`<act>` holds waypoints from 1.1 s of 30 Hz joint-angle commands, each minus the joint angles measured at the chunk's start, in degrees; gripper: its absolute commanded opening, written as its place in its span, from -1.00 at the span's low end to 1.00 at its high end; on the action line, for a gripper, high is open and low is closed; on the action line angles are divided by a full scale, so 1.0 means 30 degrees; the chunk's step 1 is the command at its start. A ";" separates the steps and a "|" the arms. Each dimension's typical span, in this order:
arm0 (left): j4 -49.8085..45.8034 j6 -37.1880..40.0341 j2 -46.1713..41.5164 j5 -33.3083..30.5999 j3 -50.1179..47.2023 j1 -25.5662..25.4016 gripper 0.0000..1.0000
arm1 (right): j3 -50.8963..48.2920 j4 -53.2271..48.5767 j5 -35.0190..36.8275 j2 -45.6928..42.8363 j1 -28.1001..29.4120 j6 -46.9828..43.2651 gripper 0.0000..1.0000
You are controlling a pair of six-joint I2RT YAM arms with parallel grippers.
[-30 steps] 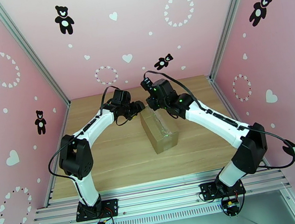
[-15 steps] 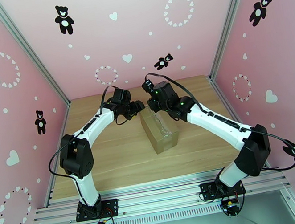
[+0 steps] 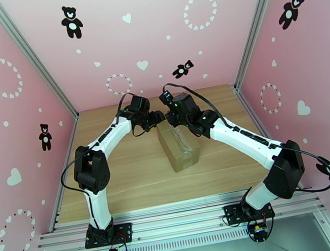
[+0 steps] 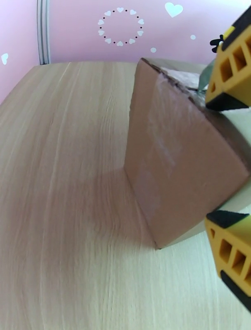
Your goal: Unpack the express box
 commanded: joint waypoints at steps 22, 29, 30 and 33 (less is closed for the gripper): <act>0.0677 -0.2691 0.0530 -0.0704 -0.2163 -0.0178 0.24 | -0.1726 -0.1931 0.0439 -0.2210 0.0527 0.1211 -1.00; 0.0821 -0.3042 0.0424 -0.0749 -0.2301 -0.0170 0.23 | -0.2271 -0.2071 0.0615 -0.2498 0.0723 0.1499 -1.00; 0.0857 -0.3083 0.0427 -0.0772 -0.2328 -0.0202 0.23 | -0.2300 -0.2126 0.0615 -0.2544 0.0718 0.1526 -1.00; 0.0932 -0.3205 0.0427 -0.0788 -0.2394 -0.0177 0.22 | -0.2599 -0.2185 0.0629 -0.2802 0.0745 0.1643 -1.00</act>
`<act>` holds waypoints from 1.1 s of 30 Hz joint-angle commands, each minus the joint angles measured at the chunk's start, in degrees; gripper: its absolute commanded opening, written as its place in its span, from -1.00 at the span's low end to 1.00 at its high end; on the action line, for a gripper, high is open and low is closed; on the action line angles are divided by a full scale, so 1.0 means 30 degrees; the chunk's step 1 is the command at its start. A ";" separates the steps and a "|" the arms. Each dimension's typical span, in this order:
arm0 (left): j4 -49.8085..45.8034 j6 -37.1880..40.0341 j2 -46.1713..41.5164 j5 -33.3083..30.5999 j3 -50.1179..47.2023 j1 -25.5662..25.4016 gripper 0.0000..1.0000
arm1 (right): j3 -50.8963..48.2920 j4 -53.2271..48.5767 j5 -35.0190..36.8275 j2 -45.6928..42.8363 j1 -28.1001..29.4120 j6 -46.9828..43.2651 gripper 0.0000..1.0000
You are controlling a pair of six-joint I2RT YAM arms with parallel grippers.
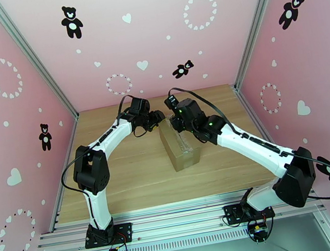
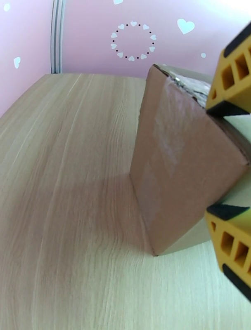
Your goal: Unpack the express box
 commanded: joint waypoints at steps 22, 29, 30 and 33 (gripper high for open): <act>-0.1017 -0.1294 0.0448 -0.1699 -0.1640 -0.0192 0.19 | -0.1696 -0.2779 0.0858 -0.2278 0.1417 0.1328 -1.00; -0.0643 -0.1574 0.0363 -0.1557 -0.1993 -0.0204 0.18 | -0.2226 -0.3167 0.1279 -0.2827 0.1800 0.1792 -1.00; -0.0597 -0.1614 0.0329 -0.1596 -0.2075 -0.0215 0.18 | -0.2315 -0.3226 0.1307 -0.2919 0.1853 0.1888 -1.00; -0.0526 -0.1662 0.0265 -0.1703 -0.2164 -0.0208 0.18 | -0.2500 -0.3454 0.1605 -0.3191 0.2162 0.2065 -1.00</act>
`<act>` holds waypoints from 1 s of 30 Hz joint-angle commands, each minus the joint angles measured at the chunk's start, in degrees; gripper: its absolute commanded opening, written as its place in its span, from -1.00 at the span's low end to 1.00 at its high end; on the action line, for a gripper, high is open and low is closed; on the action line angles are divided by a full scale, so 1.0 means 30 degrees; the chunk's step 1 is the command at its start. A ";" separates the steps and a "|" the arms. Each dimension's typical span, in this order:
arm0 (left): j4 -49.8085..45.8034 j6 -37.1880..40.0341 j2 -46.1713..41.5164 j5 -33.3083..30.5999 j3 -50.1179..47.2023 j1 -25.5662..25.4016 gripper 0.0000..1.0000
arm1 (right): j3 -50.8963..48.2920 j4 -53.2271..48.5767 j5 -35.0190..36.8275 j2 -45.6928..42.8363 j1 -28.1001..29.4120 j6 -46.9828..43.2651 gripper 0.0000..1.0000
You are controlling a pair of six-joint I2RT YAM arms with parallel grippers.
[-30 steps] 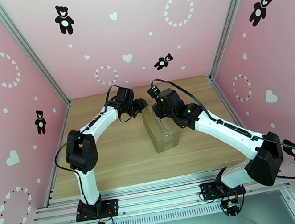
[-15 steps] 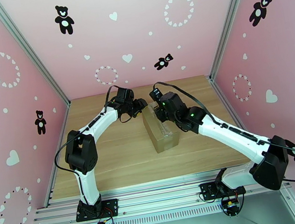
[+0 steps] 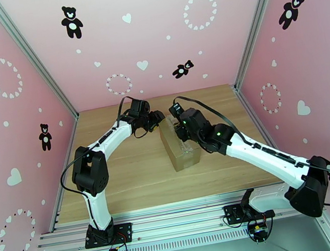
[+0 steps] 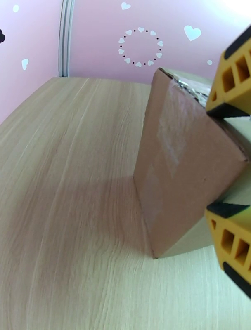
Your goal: Unpack the express box
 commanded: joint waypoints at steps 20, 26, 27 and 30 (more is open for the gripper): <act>-0.1556 -0.0899 0.0571 -0.1800 -0.1584 -0.0116 0.16 | -0.1471 -0.3630 0.1577 -0.2153 0.2469 0.1982 -1.00; -0.1337 -0.1058 0.0482 -0.1883 -0.1792 -0.0137 0.16 | -0.1684 -0.4075 0.2032 -0.2624 0.3066 0.2524 -1.00; -0.1305 -0.1088 0.0460 -0.1882 -0.1851 -0.0140 0.15 | -0.1742 -0.4096 0.2105 -0.2645 0.3177 0.2623 -1.00; -0.1183 -0.1148 0.0384 -0.1938 -0.1990 -0.0116 0.16 | -0.1953 -0.4198 0.2225 -0.2738 0.3451 0.2993 -1.00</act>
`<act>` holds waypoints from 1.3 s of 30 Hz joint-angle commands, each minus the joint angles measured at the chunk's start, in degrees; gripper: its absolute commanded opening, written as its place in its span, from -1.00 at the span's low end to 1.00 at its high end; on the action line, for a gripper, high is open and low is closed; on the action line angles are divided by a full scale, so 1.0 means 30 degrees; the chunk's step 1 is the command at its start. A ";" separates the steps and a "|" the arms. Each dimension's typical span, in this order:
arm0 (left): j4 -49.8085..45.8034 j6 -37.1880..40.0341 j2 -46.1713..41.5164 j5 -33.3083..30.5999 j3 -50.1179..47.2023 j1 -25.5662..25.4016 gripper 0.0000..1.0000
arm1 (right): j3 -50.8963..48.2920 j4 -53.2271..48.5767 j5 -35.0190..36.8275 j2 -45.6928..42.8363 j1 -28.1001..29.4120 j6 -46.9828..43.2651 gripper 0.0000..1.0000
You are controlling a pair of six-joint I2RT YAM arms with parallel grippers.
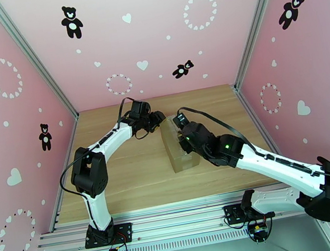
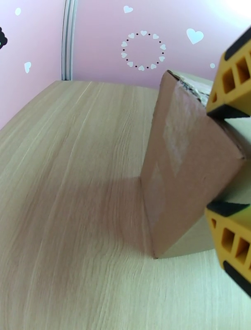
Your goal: Unpack the express box
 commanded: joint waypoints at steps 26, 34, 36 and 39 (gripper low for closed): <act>-0.3990 0.0166 -0.2344 -0.3230 -0.2342 -0.0492 0.21 | -0.0379 -0.1452 -0.3279 -0.0462 -0.1520 0.0183 -1.00; -0.6760 0.2474 -0.2575 -0.4236 0.0385 -0.0484 0.31 | -0.0303 -0.1506 -0.3452 -0.0712 -0.1550 -0.0454 -1.00; -0.7371 0.3375 -0.2563 -0.4520 0.1262 -0.0552 0.33 | -0.0263 -0.1459 -0.3570 -0.0717 -0.1550 -0.0483 -1.00; -0.8240 0.4544 -0.2307 -0.4239 0.2588 -0.0611 0.33 | -0.0241 -0.1414 -0.3718 -0.0744 -0.1543 -0.0509 -1.00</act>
